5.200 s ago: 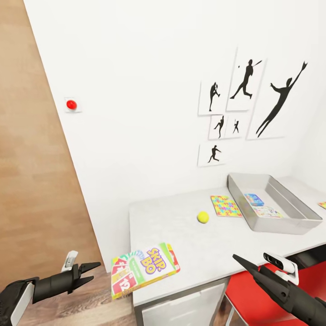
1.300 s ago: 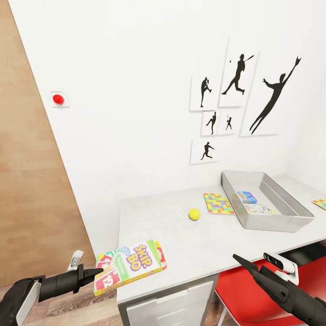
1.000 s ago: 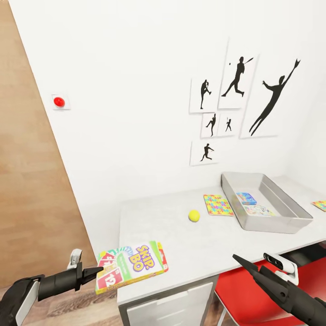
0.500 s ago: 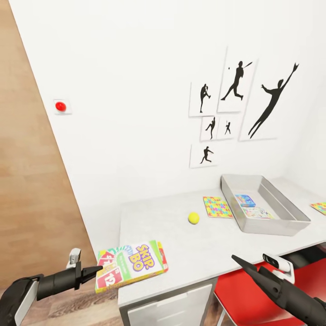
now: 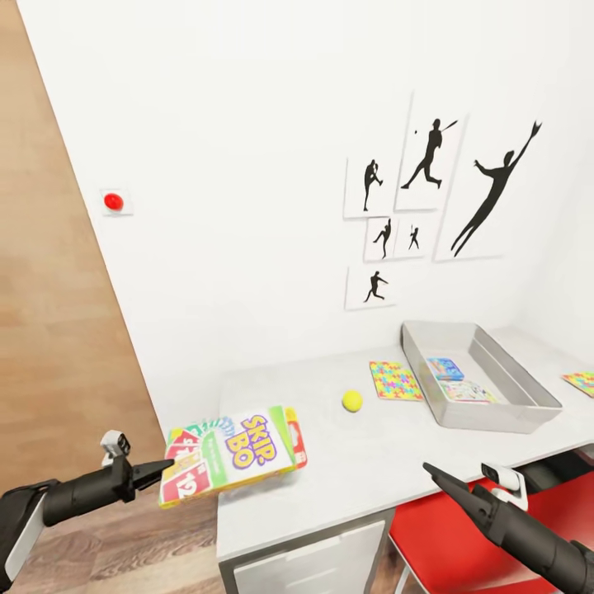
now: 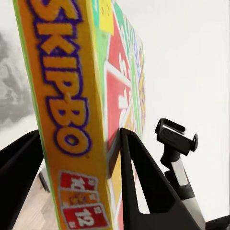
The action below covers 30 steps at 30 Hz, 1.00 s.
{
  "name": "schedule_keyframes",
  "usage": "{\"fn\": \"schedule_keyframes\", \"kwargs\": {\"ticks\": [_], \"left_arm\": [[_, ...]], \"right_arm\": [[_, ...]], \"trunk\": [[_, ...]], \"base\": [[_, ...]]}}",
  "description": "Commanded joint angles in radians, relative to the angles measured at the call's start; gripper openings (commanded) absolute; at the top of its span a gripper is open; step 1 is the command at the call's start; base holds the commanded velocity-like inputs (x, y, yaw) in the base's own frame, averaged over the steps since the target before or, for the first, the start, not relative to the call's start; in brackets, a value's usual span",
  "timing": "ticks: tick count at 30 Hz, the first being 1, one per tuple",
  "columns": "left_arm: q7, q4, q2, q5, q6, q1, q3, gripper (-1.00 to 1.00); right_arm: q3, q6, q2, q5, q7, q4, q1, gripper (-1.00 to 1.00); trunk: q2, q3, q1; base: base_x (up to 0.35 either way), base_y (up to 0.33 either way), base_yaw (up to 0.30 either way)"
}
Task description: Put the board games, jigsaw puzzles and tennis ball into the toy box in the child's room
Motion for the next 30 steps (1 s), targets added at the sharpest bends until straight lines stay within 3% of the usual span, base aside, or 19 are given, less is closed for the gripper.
{"fn": "schedule_keyframes", "kwargs": {"ticks": [1,7,11,16,30], "left_arm": [[-0.009,-0.004,0.002,-0.001,0.012,0.0,0.0,-1.0],[-0.055,-0.024,0.011,-0.004,0.018,0.0,0.002,-1.0],[-0.066,-0.025,0.047,-0.004,0.017,0.0,0.004,-1.0],[-0.066,-0.026,0.061,-0.003,0.017,0.0,0.004,-1.0],[-0.066,-0.026,0.065,-0.004,0.016,0.0,0.005,-1.0]], "right_arm": [[0.001,0.007,0.0,-0.005,-0.002,0.0,0.0,1.0],[0.002,0.003,0.01,-0.005,-0.005,0.001,0.0,1.0],[0.001,0.003,0.014,-0.005,-0.007,0.002,0.0,1.0],[0.001,0.003,0.014,-0.006,-0.006,0.002,0.0,1.0],[0.001,0.006,0.008,-0.007,-0.015,0.006,0.0,1.0]], "trunk": [[0.007,0.002,-0.004],[0.049,0.021,-0.027],[0.077,0.034,-0.042],[0.112,0.049,-0.061],[0.21,0.093,-0.115]], "base": [[0.0,0.0,0.0],[0.0,0.0,0.0],[0.0,0.0,0.0],[0.0,0.0,0.0],[0.0,0.0,0.0]]}}
